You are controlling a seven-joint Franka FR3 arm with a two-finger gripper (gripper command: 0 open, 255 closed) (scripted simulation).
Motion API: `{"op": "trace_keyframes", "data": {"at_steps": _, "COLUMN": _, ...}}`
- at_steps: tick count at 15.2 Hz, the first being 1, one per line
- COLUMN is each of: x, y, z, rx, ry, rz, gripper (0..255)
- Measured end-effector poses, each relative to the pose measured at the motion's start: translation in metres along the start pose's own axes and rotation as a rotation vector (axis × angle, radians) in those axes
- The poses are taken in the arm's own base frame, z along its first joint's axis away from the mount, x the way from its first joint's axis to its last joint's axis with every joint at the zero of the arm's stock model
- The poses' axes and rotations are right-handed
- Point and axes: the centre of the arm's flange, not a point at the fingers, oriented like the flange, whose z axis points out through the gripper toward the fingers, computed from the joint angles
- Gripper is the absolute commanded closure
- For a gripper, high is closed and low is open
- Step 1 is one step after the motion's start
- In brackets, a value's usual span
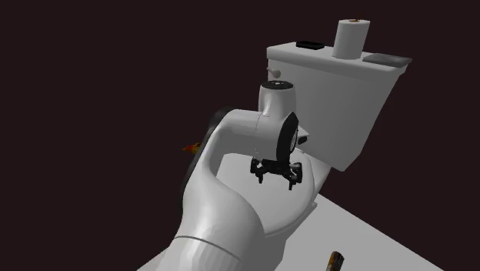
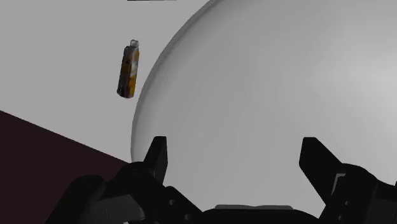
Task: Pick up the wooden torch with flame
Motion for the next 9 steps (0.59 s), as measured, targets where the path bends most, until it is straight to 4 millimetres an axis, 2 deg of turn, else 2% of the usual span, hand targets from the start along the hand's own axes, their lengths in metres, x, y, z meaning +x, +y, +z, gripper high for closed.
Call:
{"op": "trace_keyframes", "data": {"at_steps": 2, "x": 0.002, "y": -0.006, "z": 0.001, "rx": 0.0, "ry": -0.004, "rz": 0.018, "gripper": 0}}
{"op": "trace_keyframes", "data": {"at_steps": 5, "x": 0.017, "y": -0.038, "z": 0.005, "rx": -0.001, "ry": -0.024, "rz": 0.126, "gripper": 0}}
{"op": "trace_keyframes", "data": {"at_steps": 9, "x": 0.047, "y": -0.082, "z": 0.014, "rx": -0.002, "ry": -0.055, "rz": 0.297, "gripper": 0}}
